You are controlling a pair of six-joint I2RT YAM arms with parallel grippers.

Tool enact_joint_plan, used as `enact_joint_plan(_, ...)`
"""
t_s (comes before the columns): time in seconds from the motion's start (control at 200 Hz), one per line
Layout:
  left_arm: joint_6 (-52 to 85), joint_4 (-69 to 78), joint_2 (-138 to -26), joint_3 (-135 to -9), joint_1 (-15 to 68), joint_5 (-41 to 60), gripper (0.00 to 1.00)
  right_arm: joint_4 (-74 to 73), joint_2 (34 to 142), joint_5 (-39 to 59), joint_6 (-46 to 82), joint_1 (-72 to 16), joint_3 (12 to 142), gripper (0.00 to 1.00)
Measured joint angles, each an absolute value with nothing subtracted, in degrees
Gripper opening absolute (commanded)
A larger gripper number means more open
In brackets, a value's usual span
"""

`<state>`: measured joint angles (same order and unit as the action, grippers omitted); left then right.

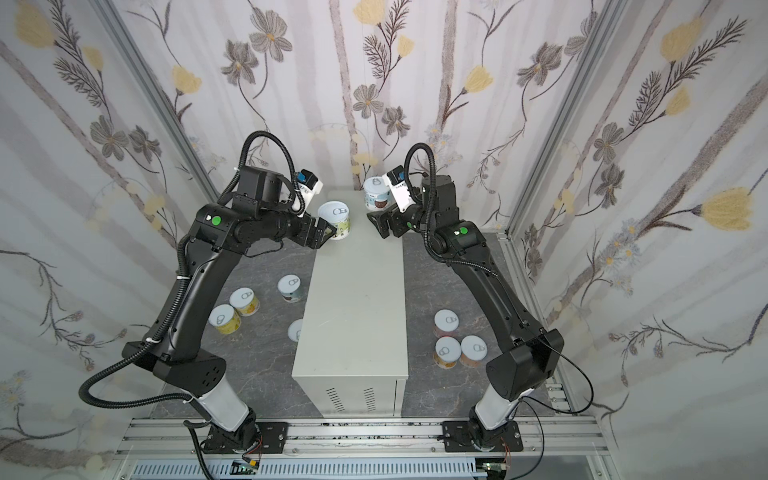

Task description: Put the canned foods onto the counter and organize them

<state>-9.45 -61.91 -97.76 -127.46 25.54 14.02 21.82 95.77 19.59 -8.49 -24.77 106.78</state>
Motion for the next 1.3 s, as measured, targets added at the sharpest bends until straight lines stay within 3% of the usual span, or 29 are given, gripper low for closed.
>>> enact_joint_plan(0.08, -9.5, -61.3, -97.6, -127.0, 25.6, 14.7, 0.72, 21.7, 96.6, 19.6, -9.0, -24.8, 107.9, 1.00)
enact_joint_plan(0.415, -9.4, -59.1, -100.1, -127.2, 24.9, 16.8, 0.67, 21.4, 99.6, 19.6, -9.9, -24.7, 111.2, 1.00)
enact_joint_plan(0.525, -9.4, -58.1, -101.1, -127.4, 24.8, 16.7, 0.55, 20.8, 100.6, 19.6, -9.9, -24.6, 111.3, 0.99)
enact_joint_plan(1.304, -10.6, -54.5, -112.2, -138.8, 22.5, 16.6, 0.52, 19.3, 104.5, 18.9, -10.0, -24.2, 113.6, 0.99)
